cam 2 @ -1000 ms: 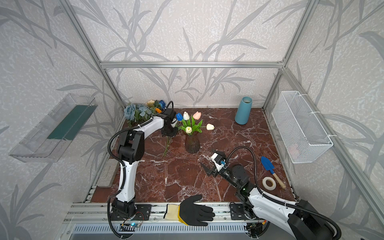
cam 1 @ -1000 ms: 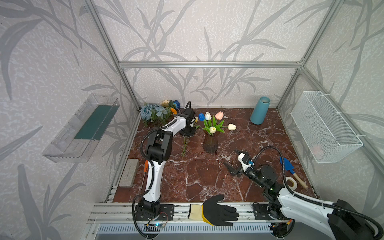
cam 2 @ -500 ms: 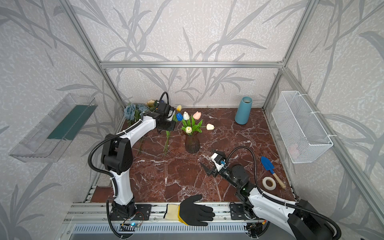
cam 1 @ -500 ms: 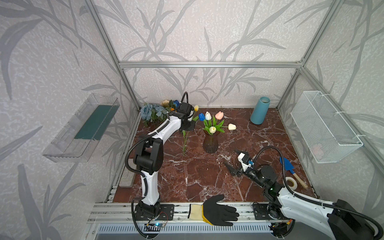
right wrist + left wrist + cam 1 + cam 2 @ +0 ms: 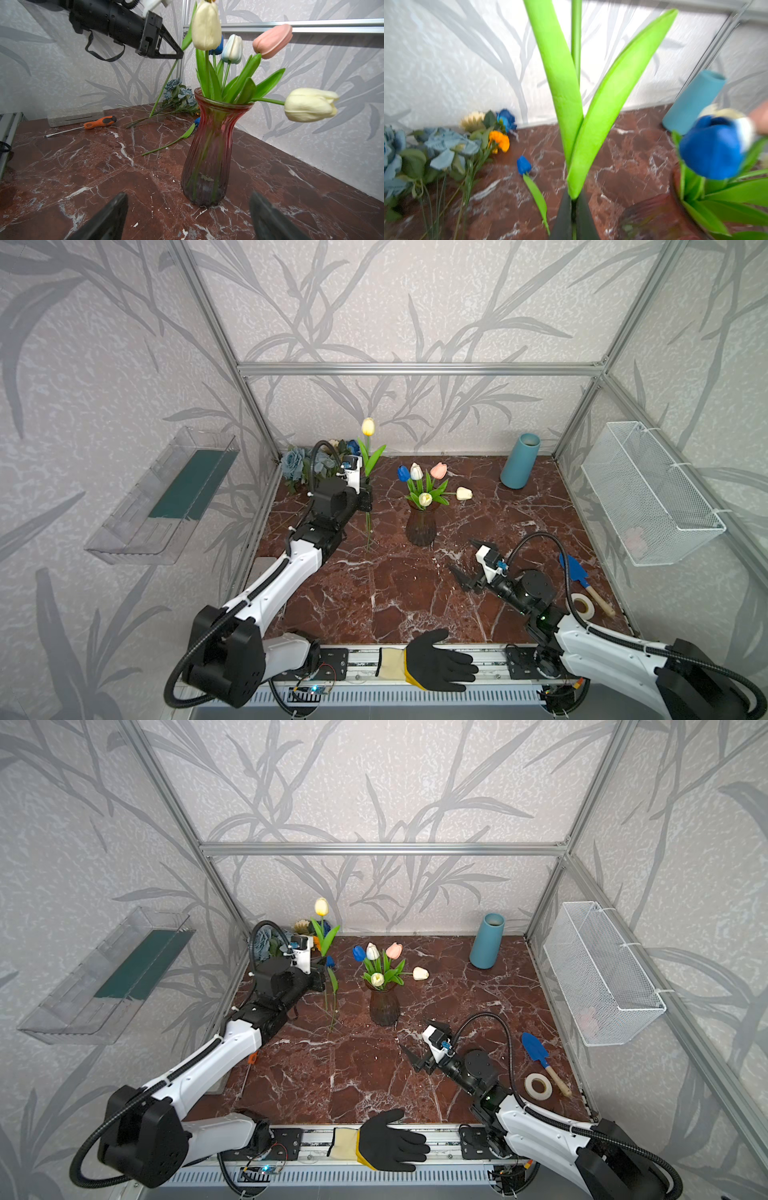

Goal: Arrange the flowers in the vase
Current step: 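Lift the yellow tulip with the left gripper over the pink vase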

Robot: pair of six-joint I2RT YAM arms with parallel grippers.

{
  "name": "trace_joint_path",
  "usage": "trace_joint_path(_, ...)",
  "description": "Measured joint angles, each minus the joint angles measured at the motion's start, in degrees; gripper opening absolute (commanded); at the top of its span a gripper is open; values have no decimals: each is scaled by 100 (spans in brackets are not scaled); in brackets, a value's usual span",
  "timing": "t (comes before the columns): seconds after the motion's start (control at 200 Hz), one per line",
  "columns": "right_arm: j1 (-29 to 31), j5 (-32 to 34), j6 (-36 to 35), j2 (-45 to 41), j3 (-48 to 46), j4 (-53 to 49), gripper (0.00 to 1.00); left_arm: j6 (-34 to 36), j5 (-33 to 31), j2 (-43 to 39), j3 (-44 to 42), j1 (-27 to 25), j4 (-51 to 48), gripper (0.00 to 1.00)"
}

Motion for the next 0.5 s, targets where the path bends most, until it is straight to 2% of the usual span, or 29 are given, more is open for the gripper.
trace_joint_path(0.1,0,-2,0,-20,0,-2,92,-2,339,-498,-507,0,868,0)
trace_joint_path(0.225,0,-4,0,-17,0,0,92,-63,966,-767,-688,-48,1729,0)
trace_joint_path(0.35,0,-20,2,-4,0,2,92,-168,1410,-855,-702,-160,2500,0)
trace_joint_path(0.5,0,-31,2,92,0,4,92,-337,1641,-673,-702,-256,3403,0)
